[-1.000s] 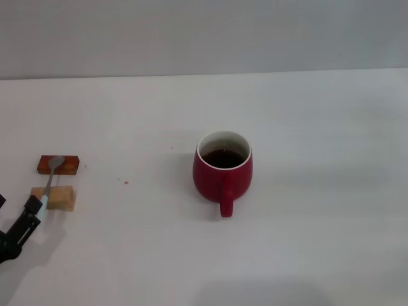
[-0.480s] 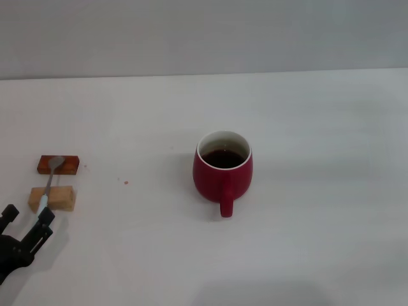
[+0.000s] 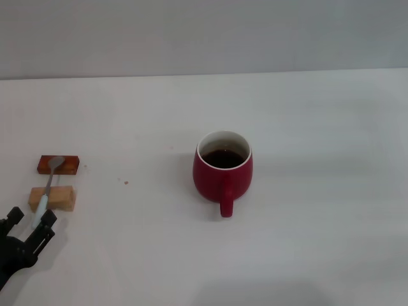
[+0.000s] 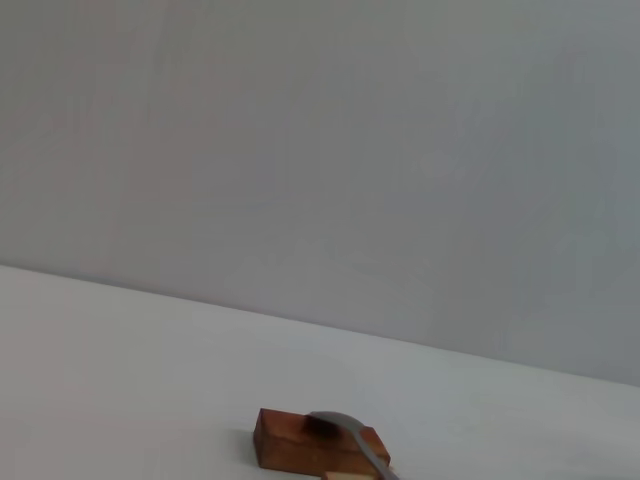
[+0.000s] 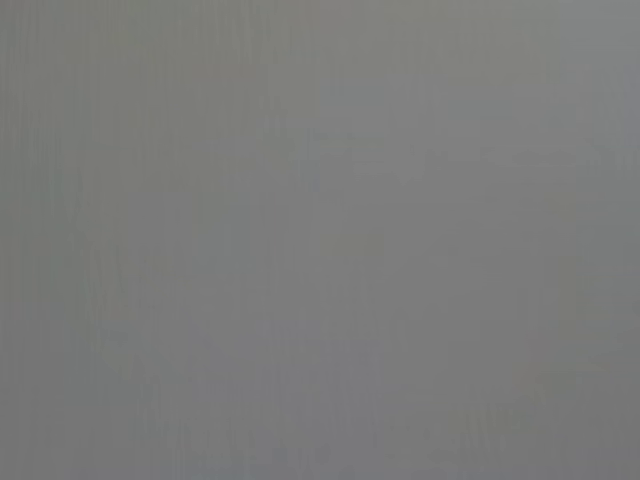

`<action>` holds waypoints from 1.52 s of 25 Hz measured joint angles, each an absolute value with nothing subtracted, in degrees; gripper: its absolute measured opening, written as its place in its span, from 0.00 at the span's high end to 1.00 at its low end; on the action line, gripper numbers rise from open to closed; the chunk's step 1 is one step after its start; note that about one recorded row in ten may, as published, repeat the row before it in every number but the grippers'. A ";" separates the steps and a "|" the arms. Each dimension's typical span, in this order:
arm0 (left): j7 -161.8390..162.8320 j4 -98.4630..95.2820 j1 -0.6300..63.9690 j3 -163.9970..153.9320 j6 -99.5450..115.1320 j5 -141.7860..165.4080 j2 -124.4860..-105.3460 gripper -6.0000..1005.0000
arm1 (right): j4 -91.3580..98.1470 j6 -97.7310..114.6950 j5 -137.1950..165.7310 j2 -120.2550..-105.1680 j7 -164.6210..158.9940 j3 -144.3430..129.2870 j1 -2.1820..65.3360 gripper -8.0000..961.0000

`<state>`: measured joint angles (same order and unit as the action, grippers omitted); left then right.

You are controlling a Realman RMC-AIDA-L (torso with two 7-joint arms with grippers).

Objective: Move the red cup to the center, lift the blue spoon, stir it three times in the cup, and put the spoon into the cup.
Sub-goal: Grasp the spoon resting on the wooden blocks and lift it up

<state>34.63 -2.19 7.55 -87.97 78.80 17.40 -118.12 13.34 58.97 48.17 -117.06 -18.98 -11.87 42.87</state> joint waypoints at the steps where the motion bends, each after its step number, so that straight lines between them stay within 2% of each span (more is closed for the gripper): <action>1: 34.63 -2.19 7.55 -87.98 78.76 17.43 -118.11 0.24 | 13.34 58.97 48.16 -117.08 -18.98 -11.91 42.91 0.99; 6: 35.30 -2.19 7.29 -87.97 77.94 17.44 -117.96 0.26 | 13.36 59.01 48.16 -117.04 -18.98 -11.96 43.20 0.99; 11: 35.47 -2.19 7.46 -87.97 77.52 17.45 -117.95 0.41 | 13.36 58.98 48.17 -117.04 -18.98 -12.52 43.44 0.99; 16: 36.36 -2.19 7.82 -87.96 76.89 17.43 -118.03 0.47 | 13.36 58.96 48.17 -117.05 -18.83 -12.70 43.41 0.99; 38: 36.92 -2.21 10.00 -87.63 74.59 17.40 -118.37 0.61 | 12.26 58.91 48.16 -117.10 -15.17 -12.74 42.96 0.99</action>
<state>36.92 -2.21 10.00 -87.63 74.59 17.40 -118.37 12.26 58.91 48.16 -117.10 -15.17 -12.74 42.96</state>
